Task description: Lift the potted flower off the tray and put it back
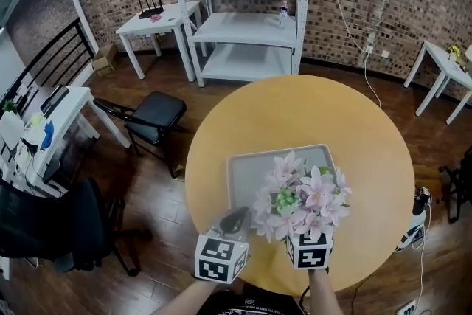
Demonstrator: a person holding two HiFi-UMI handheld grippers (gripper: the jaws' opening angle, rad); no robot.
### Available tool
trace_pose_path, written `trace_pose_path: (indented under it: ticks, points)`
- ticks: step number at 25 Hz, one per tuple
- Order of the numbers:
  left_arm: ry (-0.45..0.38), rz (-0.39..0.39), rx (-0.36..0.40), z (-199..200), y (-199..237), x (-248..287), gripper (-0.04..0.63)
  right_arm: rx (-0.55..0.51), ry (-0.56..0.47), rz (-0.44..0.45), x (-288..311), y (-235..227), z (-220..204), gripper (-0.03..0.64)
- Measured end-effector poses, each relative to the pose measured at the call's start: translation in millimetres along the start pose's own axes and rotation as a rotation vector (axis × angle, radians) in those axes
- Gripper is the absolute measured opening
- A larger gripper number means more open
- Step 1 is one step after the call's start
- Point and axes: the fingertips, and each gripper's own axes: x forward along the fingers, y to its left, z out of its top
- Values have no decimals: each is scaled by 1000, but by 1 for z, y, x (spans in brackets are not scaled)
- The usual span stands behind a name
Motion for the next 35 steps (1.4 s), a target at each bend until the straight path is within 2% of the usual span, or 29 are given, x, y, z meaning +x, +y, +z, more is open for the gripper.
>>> trace_pose_path:
  ticks: [7,20,25,35]
  points:
    - [-15,-25,34,-6,-13,-13,3,18,-20,-30,-46,6,3,538]
    - [-7,-60,71,-2,-22,-15,3,10,-28,-44,-56,10,9,538]
    - [-15,-73,41,-2,-26,-16,3,10,-27,-38,-54,10,9,538]
    - [-17,-34,18,-7,-24,-15,3,4,-28,-27,-40,3,1,538]
